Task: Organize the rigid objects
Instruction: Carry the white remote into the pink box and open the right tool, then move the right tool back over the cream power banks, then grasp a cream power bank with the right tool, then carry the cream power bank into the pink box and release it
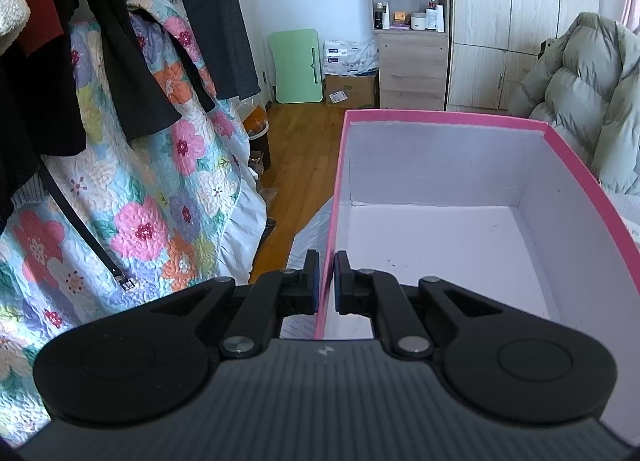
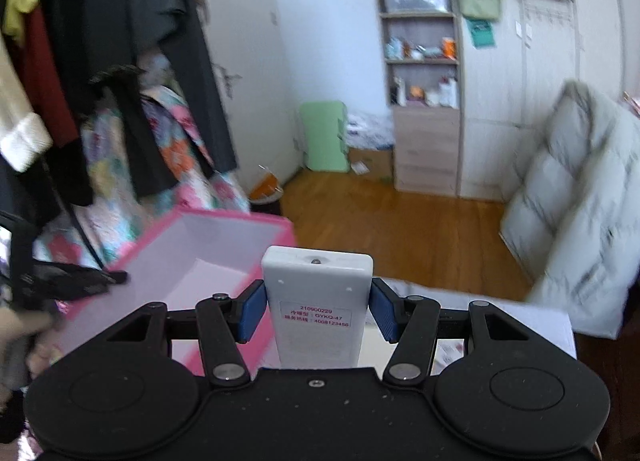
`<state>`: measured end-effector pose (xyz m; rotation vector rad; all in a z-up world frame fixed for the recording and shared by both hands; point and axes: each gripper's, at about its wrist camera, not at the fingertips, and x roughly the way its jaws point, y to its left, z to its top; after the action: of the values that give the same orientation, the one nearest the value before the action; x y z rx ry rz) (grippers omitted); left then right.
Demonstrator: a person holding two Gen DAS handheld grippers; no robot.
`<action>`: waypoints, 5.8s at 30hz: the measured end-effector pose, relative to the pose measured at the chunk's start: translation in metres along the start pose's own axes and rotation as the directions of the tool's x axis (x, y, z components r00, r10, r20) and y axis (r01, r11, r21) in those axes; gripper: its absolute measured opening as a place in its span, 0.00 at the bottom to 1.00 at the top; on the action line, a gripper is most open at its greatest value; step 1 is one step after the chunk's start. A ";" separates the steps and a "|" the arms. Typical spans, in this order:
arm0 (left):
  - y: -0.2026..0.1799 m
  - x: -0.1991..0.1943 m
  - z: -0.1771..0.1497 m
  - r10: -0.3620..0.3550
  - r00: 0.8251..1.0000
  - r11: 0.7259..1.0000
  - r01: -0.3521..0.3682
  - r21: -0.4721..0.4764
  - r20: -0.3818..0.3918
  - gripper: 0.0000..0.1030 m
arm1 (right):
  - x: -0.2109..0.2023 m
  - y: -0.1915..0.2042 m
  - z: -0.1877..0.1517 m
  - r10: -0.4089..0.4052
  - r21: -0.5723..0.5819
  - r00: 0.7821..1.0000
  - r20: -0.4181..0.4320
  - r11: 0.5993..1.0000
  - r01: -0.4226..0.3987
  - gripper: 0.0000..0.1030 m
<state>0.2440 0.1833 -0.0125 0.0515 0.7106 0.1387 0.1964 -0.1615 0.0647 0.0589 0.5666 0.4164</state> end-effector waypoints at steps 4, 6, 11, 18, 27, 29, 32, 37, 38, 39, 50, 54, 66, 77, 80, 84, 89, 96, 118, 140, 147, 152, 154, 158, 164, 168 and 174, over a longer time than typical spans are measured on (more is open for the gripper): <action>-0.004 -0.001 0.000 0.011 1.000 1.000 -0.011 0.017 0.001 0.06 | 0.002 0.021 0.023 0.097 -0.037 0.995 0.026 0.995 -0.096 0.59; -0.003 -0.001 0.000 0.015 1.000 1.000 -0.015 0.022 0.001 0.06 | 0.009 0.032 0.033 0.153 -0.053 0.988 0.018 0.987 -0.152 0.59; -0.007 -0.001 -0.001 0.037 0.999 0.998 -0.037 0.053 0.004 0.07 | 0.042 0.059 0.051 0.262 -0.060 0.965 -0.031 0.963 -0.263 0.59; -0.020 -0.002 -0.001 0.084 0.996 0.987 -0.084 0.136 0.006 0.08 | 0.121 0.093 0.057 0.315 -0.038 0.936 -0.159 0.945 -0.325 0.59; -0.021 -0.004 -0.002 0.081 0.997 0.988 -0.081 0.134 0.007 0.09 | 0.202 0.126 0.054 0.383 0.008 0.904 -0.188 0.921 -0.389 0.59; -0.020 -0.004 -0.002 0.076 0.997 0.989 -0.076 0.127 0.008 0.09 | 0.212 0.130 0.046 0.367 0.001 0.906 -0.211 0.927 -0.375 0.59; -0.018 -0.004 -0.002 0.068 0.998 0.991 -0.069 0.114 0.010 0.08 | 0.217 0.131 0.033 0.336 0.009 0.904 -0.264 0.938 -0.346 0.59; -0.015 -0.004 -0.002 0.062 0.998 0.992 -0.063 0.108 0.020 0.08 | 0.210 0.130 0.026 0.333 -0.013 0.890 -0.313 0.935 -0.355 0.59; -0.014 -0.004 -0.002 0.060 0.998 0.993 -0.062 0.105 0.021 0.08 | 0.207 0.130 0.026 0.332 -0.026 0.885 -0.328 0.933 -0.359 0.59; -0.013 -0.004 -0.002 0.056 0.998 0.993 -0.058 0.100 0.021 0.08 | 0.204 0.130 0.026 0.330 -0.035 0.880 -0.341 0.931 -0.363 0.59; -0.012 -0.005 -0.001 0.051 0.998 0.994 -0.053 0.094 0.023 0.08 | 0.168 0.127 -0.005 0.282 -0.176 0.851 -0.443 0.903 -0.391 0.59; -0.012 -0.005 -0.002 0.050 0.998 0.994 -0.052 0.092 0.023 0.08 | 0.160 0.134 -0.017 0.254 -0.200 0.846 -0.469 0.902 -0.381 0.59; -0.010 -0.004 -0.002 0.050 0.999 0.995 -0.052 0.087 0.021 0.08 | 0.104 0.100 -0.012 0.418 -0.012 0.833 -0.363 0.892 -0.453 0.62; -0.011 -0.002 -0.002 0.052 0.998 0.994 -0.053 0.092 0.021 0.08 | 0.045 -0.012 -0.033 0.180 0.120 0.946 -0.271 0.981 -0.153 0.62; -0.011 -0.002 -0.003 0.050 0.999 0.995 -0.052 0.091 0.021 0.08 | 0.047 -0.023 -0.053 0.168 0.159 0.939 -0.299 0.979 -0.124 0.62; -0.011 -0.002 -0.003 0.052 0.998 0.994 -0.053 0.091 0.020 0.08 | 0.062 -0.025 -0.071 0.191 0.191 0.924 -0.330 0.973 -0.133 0.60; -0.011 -0.001 -0.003 0.052 0.998 0.994 -0.053 0.092 0.019 0.08 | 0.093 -0.013 -0.079 0.153 0.144 0.912 -0.382 0.984 -0.105 0.60; -0.010 -0.001 -0.004 0.051 0.999 0.995 -0.052 0.084 0.018 0.08 | 0.118 0.005 -0.078 0.051 0.012 0.910 -0.411 0.999 -0.051 0.61; -0.008 -0.002 -0.006 0.049 0.999 0.996 -0.050 0.077 0.017 0.08 | 0.171 0.015 -0.061 -0.104 -0.071 0.919 -0.379 0.994 0.084 0.62; -0.008 -0.003 -0.006 0.049 0.999 0.996 -0.050 0.075 0.017 0.09 | 0.023 0.008 -0.045 0.011 0.091 0.999 -0.047 0.996 -0.006 0.57; -0.008 -0.003 -0.006 0.048 0.999 0.996 -0.049 0.075 0.017 0.09 | -0.001 0.015 -0.033 0.006 0.036 1.000 0.016 0.999 -0.007 0.56; -0.008 -0.003 -0.006 0.048 0.999 0.996 -0.049 0.075 0.017 0.09 | -0.017 0.031 0.005 0.067 -0.045 0.993 0.097 0.997 -0.063 0.56; -0.008 -0.003 -0.006 0.047 0.999 0.996 -0.048 0.073 0.017 0.09 | -0.015 0.039 0.021 0.132 -0.057 0.983 0.125 0.990 -0.125 0.56; -0.009 -0.003 -0.006 0.048 0.999 0.996 -0.049 0.072 0.016 0.09 | 0.017 0.055 0.043 0.268 -0.032 0.957 0.111 0.963 -0.266 0.57; -0.007 -0.003 -0.004 0.048 0.999 0.996 -0.049 0.075 0.015 0.09 | 0.121 0.076 0.043 0.346 0.126 0.938 -0.011 0.931 -0.342 0.57; -0.007 -0.001 -0.004 0.048 0.999 0.997 -0.049 0.065 0.014 0.09 | 0.177 0.080 0.033 0.341 0.247 0.937 -0.078 0.917 -0.313 0.56; -0.003 -0.001 -0.004 0.035 0.999 0.998 -0.035 0.044 0.016 0.08 | 0.188 0.095 0.020 0.312 0.178 0.935 -0.168 0.943 -0.282 0.56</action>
<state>0.2410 0.1797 -0.0152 0.1069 0.6982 0.1561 0.3158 0.0018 0.0018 0.2556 0.7859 0.6796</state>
